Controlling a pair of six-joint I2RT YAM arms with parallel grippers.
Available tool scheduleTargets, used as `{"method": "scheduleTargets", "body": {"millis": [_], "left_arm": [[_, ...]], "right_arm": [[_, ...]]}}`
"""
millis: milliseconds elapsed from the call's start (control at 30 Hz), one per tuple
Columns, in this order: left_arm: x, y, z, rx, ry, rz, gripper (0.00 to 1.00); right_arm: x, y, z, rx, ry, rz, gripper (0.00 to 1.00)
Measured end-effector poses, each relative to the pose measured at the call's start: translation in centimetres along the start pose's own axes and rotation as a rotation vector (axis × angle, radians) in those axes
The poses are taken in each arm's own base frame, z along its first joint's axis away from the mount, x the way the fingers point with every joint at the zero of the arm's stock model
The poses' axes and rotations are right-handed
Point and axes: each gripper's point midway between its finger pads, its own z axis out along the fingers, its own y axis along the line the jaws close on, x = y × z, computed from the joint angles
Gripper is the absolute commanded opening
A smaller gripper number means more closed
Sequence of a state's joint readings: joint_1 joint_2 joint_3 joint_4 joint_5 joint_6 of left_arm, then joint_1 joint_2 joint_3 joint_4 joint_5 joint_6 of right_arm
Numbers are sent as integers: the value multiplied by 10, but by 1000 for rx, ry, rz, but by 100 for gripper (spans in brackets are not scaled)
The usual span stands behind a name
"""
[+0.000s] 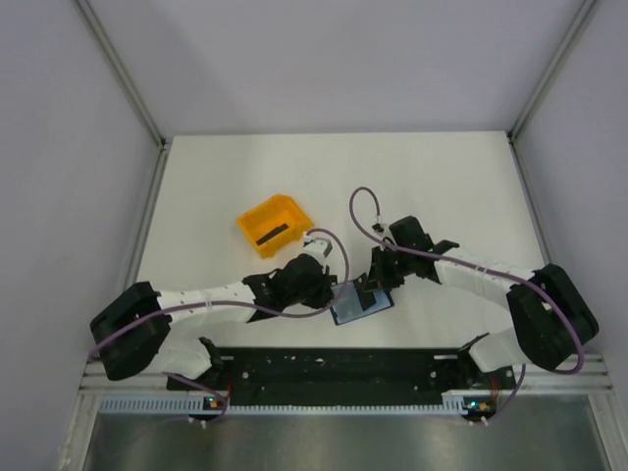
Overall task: Put the credit cards into the card holder
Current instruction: Turn over the card slot in the card holder, then insert the credit card into the card holder.
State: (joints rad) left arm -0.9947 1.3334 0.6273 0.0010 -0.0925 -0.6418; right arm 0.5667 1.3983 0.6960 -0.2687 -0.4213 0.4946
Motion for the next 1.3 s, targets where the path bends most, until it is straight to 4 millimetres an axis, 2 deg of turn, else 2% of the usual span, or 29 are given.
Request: {"method": "scheduleTargets", "body": {"millis": [233, 467, 767, 1300], "left_arm": [[28, 17, 2, -32, 52, -35, 0], [42, 26, 12, -64, 95, -48, 0], [39, 19, 23, -37, 75, -62, 0], [36, 17, 27, -39, 73, -58, 0]], "right_arm": [[6, -3, 5, -2, 34, 6, 0], [10, -2, 7, -16, 58, 8, 0], [10, 2, 10, -52, 59, 4, 0], [12, -1, 17, -109, 30, 32, 0]]}}
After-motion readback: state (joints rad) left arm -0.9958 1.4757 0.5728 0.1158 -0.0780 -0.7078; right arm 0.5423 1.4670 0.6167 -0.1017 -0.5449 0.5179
